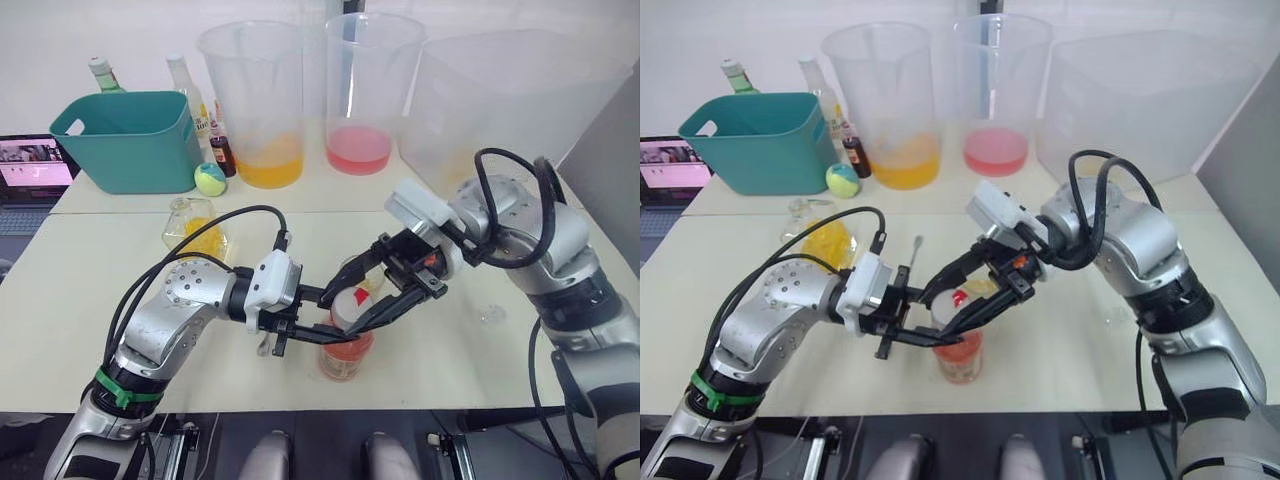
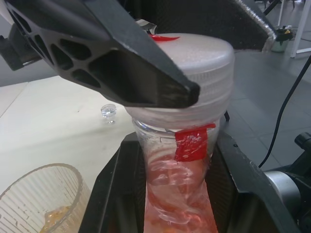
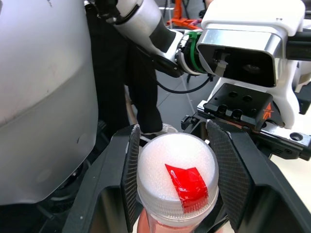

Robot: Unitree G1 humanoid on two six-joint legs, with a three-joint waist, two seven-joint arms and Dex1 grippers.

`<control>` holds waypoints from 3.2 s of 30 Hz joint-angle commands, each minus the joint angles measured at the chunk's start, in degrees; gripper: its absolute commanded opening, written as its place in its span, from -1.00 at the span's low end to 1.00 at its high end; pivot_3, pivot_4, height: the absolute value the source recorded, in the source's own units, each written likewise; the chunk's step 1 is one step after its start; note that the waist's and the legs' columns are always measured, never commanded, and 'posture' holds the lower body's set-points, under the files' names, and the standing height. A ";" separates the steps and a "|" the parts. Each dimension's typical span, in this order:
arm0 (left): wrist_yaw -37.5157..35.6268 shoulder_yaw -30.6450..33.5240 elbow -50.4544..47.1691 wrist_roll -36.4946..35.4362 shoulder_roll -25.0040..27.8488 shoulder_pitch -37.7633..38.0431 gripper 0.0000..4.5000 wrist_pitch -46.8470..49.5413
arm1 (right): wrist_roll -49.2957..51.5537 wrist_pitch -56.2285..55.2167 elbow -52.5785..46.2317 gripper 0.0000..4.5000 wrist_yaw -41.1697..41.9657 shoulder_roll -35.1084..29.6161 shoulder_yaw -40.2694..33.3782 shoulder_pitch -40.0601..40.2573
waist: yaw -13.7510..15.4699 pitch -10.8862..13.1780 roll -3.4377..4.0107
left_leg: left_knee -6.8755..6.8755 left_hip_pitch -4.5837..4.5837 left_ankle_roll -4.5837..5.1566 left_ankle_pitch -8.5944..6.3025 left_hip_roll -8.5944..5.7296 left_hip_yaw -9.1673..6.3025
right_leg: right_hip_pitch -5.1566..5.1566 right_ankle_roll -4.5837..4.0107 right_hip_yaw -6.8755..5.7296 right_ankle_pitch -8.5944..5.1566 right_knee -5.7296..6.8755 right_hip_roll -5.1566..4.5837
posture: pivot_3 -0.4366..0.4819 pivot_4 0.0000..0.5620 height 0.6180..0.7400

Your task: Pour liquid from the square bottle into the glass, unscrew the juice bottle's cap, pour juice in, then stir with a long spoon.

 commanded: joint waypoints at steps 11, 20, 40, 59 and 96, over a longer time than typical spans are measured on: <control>0.23 -0.22 0.98 0.80 1.56 1.07 -0.47 1.52 | 7.73 10.43 -10.13 0.97 -8.86 -3.06 -16.01 2.81 | 0.14 0.00 0.00 | 0.02 -0.10 -0.01 0.00 0.00 0.00 | -0.13 0.00 0.00 0.00 0.07 0.01 | -0.05 -0.47 0.97; 0.56 -0.45 0.96 0.83 1.14 1.61 -0.47 1.21 | 15.51 18.56 -37.48 0.99 -44.77 -3.89 -30.48 26.39 | 0.22 -0.01 -0.02 | 0.00 -0.08 0.00 0.00 0.03 0.05 | -0.10 -0.01 0.04 0.00 0.08 0.03 | -0.05 -0.47 0.97; -0.93 -1.41 2.57 1.08 0.74 1.67 -0.47 -0.17 | 22.38 18.08 -46.71 0.88 -74.86 1.35 -29.25 35.80 | 0.03 -0.01 -0.02 | 0.00 0.00 0.01 0.00 0.04 0.08 | -0.01 0.00 0.05 0.00 0.05 0.05 | -0.05 -0.47 0.97; -0.20 -2.07 3.06 1.59 -0.15 -0.79 -0.47 0.74 | 13.33 13.59 -32.93 -0.25 -52.04 -1.92 -19.91 28.38 | -0.11 -0.01 -0.02 | 0.00 0.09 0.01 0.00 0.09 0.11 | 0.10 0.00 0.04 0.00 0.01 0.12 | -0.05 -0.47 0.97; 2.56 -0.93 -1.62 1.43 -0.54 2.43 -0.47 1.27 | 15.27 17.97 -33.23 0.98 -40.21 -3.06 -31.01 22.99 | 0.50 -0.04 0.01 | 0.03 -0.13 -0.03 -0.01 0.02 0.03 | -0.10 -0.02 0.01 0.01 0.04 0.00 | -0.05 -0.47 0.97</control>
